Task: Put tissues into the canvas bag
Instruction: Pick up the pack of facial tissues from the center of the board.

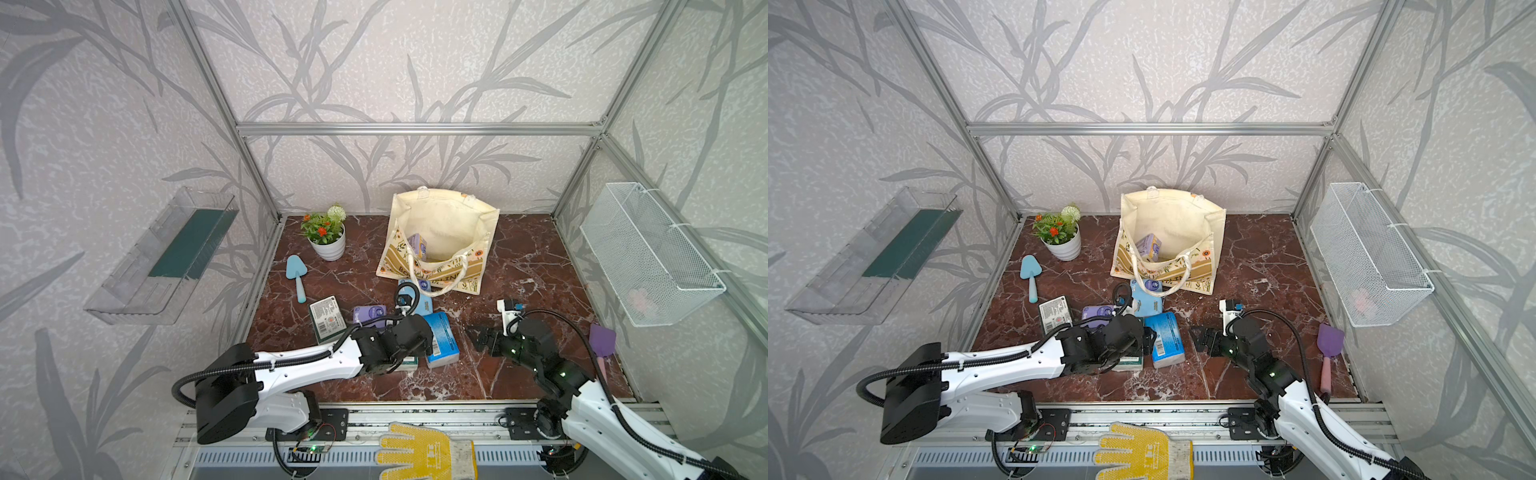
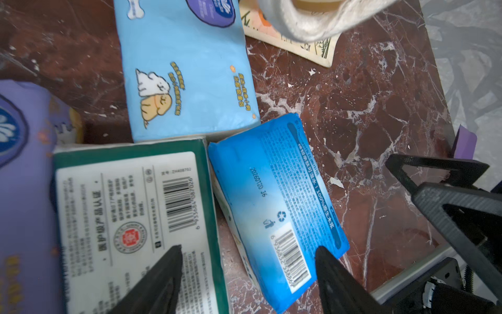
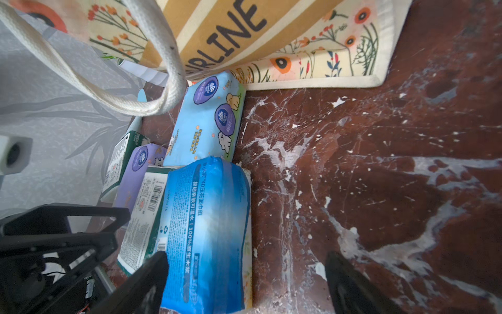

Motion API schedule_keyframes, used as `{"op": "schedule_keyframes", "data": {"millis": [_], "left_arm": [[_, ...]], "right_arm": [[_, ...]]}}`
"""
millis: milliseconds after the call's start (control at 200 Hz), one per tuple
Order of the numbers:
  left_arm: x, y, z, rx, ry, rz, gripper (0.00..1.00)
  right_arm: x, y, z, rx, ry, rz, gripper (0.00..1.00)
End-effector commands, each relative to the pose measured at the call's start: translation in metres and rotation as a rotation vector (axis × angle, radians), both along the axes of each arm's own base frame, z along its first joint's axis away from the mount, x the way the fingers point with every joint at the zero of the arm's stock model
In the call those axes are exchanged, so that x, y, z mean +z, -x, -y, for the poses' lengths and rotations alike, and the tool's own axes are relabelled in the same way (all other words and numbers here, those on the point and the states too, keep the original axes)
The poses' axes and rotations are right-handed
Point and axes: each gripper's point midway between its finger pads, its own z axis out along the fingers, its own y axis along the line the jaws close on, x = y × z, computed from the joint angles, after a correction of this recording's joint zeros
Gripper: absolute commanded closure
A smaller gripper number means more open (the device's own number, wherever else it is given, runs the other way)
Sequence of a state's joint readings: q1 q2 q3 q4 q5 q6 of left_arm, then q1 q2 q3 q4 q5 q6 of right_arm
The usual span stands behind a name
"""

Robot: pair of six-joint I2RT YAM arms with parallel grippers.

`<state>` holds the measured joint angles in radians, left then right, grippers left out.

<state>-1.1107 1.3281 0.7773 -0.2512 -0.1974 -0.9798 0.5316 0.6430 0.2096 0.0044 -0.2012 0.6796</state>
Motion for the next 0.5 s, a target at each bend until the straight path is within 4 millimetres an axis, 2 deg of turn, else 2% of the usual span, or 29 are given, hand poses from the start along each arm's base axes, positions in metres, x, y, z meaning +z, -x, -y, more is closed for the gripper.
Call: {"op": "schedule_keyframes", "data": {"millis": [0,230,495], "left_arm": [[0.008,0.004,0.021,-0.016,0.078,-0.041,0.36],[0.004,0.004,0.03,-0.027,0.053,-0.068,0.44],[-0.008,-0.001,0.027,0.002,-0.04,-0.097,0.48]], "right_arm": [[0.005,0.001,-0.012,0.044,-0.061,0.001,0.11],[-0.001,0.001,-0.022,0.084,-0.065,-0.037,0.14],[-0.005,-0.006,-0.025,0.087,-0.03,-0.051,0.21]]}}
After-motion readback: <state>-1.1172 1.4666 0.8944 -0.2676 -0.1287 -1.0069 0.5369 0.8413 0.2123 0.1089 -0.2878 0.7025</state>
